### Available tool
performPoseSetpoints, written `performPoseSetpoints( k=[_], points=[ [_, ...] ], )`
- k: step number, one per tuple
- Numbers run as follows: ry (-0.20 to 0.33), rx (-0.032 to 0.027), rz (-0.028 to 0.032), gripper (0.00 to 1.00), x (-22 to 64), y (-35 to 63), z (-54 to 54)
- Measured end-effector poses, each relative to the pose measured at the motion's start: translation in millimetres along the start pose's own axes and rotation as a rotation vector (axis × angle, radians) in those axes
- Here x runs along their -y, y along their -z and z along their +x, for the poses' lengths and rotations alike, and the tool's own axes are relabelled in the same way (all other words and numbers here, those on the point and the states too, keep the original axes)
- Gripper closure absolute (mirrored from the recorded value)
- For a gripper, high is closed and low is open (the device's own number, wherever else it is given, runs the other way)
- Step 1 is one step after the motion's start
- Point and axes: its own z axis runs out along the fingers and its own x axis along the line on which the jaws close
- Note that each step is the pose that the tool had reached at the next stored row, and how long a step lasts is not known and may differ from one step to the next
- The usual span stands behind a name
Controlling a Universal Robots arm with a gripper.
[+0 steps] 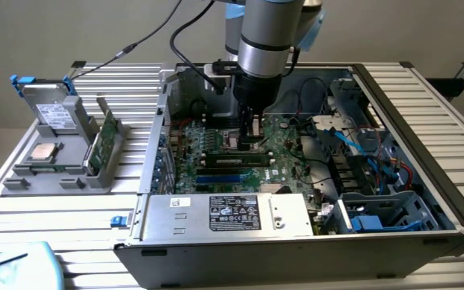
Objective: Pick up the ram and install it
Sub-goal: 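Insert the ram into the slot, then press down the ram until it locks into place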
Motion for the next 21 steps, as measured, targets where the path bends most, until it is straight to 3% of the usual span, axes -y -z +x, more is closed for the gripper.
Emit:
performPoseSetpoints(
  k=[2,15,21],
  points=[
    [0.000,0.0000,0.0000,0.89,0.0,0.0,0.0],
    [0.000,-0.0001,0.0000,0.89,0.8,0.1,0.1],
    [0.000,0.0017,0.0000,0.89,20.2,1.2,2.4]
  ],
)
